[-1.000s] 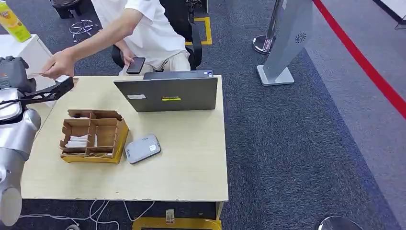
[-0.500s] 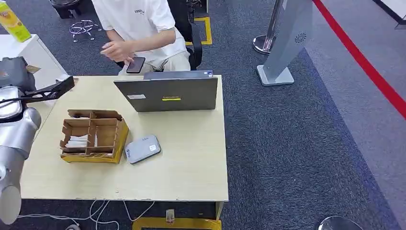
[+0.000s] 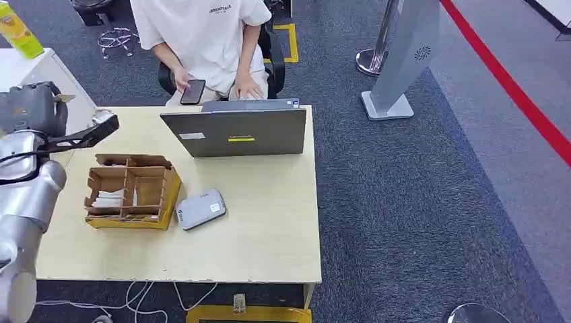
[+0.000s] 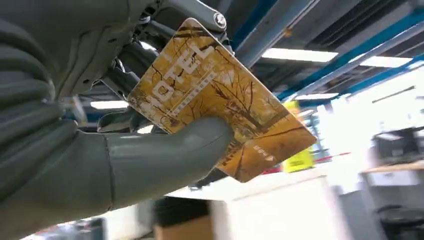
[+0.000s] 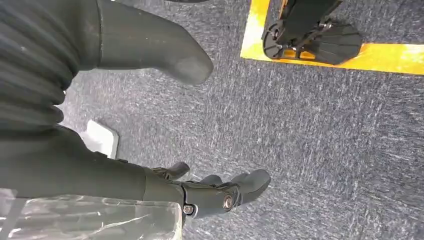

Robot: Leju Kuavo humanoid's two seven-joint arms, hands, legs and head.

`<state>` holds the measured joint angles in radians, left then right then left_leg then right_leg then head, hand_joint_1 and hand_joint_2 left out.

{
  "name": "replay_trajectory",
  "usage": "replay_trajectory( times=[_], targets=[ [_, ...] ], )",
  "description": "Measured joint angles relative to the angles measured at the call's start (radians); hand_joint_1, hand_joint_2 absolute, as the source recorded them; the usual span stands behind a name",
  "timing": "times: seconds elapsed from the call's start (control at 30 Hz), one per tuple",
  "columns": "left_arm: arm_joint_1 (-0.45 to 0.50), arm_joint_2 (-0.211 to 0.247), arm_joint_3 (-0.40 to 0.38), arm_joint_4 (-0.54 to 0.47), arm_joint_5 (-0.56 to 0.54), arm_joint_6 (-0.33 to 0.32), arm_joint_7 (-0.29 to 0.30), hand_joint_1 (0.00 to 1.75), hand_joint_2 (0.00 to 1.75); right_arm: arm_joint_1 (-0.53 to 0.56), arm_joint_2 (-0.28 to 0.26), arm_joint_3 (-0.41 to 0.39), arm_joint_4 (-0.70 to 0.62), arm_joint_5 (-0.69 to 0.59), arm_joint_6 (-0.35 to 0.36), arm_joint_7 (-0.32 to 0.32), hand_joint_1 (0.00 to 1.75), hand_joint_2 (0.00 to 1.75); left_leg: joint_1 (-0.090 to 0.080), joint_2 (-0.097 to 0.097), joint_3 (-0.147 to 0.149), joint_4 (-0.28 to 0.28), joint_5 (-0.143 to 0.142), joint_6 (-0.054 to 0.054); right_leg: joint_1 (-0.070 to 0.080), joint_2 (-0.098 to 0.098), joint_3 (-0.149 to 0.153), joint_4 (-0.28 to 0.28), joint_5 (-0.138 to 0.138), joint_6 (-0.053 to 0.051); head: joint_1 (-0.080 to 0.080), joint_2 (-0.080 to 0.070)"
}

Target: Pass the card to the sensor for recognition and then transmit it.

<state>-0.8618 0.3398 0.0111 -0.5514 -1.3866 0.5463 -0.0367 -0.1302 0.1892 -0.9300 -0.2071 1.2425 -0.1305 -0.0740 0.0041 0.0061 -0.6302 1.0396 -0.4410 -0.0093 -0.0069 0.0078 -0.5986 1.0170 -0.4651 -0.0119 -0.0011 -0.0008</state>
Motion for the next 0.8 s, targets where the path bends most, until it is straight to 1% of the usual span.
replay_trajectory(
  times=[0.07, 0.13, 0.2, 0.23, 0.27, 0.33, 0.43, 0.53, 0.7, 0.8],
  targets=[
    [0.083, -0.028, 0.000, -0.106, 0.022, -0.021, -0.016, 1.75, 1.75, 0.007, 0.000, -0.005, 0.000, -0.014, -0.004, -0.005, 0.00, 1.75, 0.000, 0.000, 0.000, 0.000, 0.000, 0.000, 0.000, 0.000, 0.000, 0.000, 0.000, 0.000, 0.000, 0.000],
    [0.175, -0.056, -0.009, -0.228, 0.021, -0.076, -0.005, 1.75, 1.75, 0.016, 0.000, -0.010, 0.000, -0.026, -0.008, -0.013, 0.00, 1.75, 0.000, 0.000, 0.000, 0.000, -0.001, 0.001, -0.001, 0.000, 0.000, 0.000, 0.000, 0.000, 0.000, 0.000],
    [0.260, -0.090, -0.045, -0.353, 0.019, -0.156, 0.016, 1.75, 1.75, 0.024, -0.002, -0.021, 0.000, -0.035, -0.010, -0.018, 0.00, 1.75, -0.001, 0.000, 0.000, 0.000, -0.001, 0.001, -0.001, 0.000, 0.000, -0.001, -0.001, 0.001, 0.000, 0.000],
    [0.296, -0.100, -0.072, -0.404, 0.016, -0.184, 0.027, 1.75, 1.75, 0.026, -0.003, -0.026, 0.000, -0.041, -0.010, -0.020, 0.00, 1.75, -0.001, 0.000, -0.001, 0.000, -0.002, 0.001, -0.001, -0.001, 0.000, -0.001, -0.001, 0.001, 0.000, 0.000],
    [0.326, -0.109, -0.095, -0.455, 0.014, -0.210, 0.039, 1.75, 1.75, 0.028, -0.003, -0.030, 0.000, -0.047, -0.010, -0.020, 0.00, 1.75, -0.001, 0.000, -0.001, 0.000, -0.002, 0.001, -0.001, -0.001, 0.000, -0.001, -0.001, 0.001, 0.000, 0.000],
    [0.372, -0.128, -0.149, -0.536, 0.009, -0.241, 0.056, 1.75, 1.75, 0.031, -0.005, -0.037, 0.000, -0.049, -0.010, -0.021, 0.00, 1.75, -0.001, 0.000, -0.001, 0.000, -0.002, 0.002, -0.001, -0.001, 0.000, -0.001, -0.001, 0.001, 0.000, 0.000],
    [0.410, -0.141, -0.196, -0.614, 0.009, -0.254, 0.065, 1.75, 1.75, 0.033, -0.006, -0.048, 0.000, -0.049, -0.010, -0.023, 0.00, 1.75, -0.001, 0.000, -0.001, 0.000, -0.002, 0.002, -0.001, -0.001, 0.000, -0.001, 0.000, 0.001, 0.000, 0.000],
    [0.425, -0.145, -0.217, -0.656, 0.009, -0.258, 0.068, 1.75, 1.75, 0.035, -0.007, -0.051, 0.000, -0.048, -0.010, -0.023, 0.00, 1.75, -0.001, 0.000, -0.001, 0.000, -0.002, 0.002, -0.001, -0.001, 0.000, -0.001, 0.000, 0.001, 0.000, 0.000],
    [0.432, -0.148, -0.237, -0.688, 0.013, -0.264, 0.069, 1.75, 1.75, 0.035, -0.009, -0.056, 0.000, -0.049, -0.010, -0.023, 0.00, 1.75, -0.001, 0.000, -0.001, 0.000, -0.001, 0.001, -0.001, -0.001, 0.000, 0.000, 0.000, 0.001, 0.000, 0.000],
    [0.434, -0.155, -0.260, -0.693, 0.012, -0.283, 0.072, 1.75, 1.75, 0.036, -0.011, -0.056, 0.000, -0.049, -0.010, -0.023, 0.00, 1.75, -0.001, -0.001, -0.001, 0.000, -0.001, 0.002, -0.001, -0.002, 0.000, 0.000, 0.000, 0.001, 0.001, 0.000]
  ],
)
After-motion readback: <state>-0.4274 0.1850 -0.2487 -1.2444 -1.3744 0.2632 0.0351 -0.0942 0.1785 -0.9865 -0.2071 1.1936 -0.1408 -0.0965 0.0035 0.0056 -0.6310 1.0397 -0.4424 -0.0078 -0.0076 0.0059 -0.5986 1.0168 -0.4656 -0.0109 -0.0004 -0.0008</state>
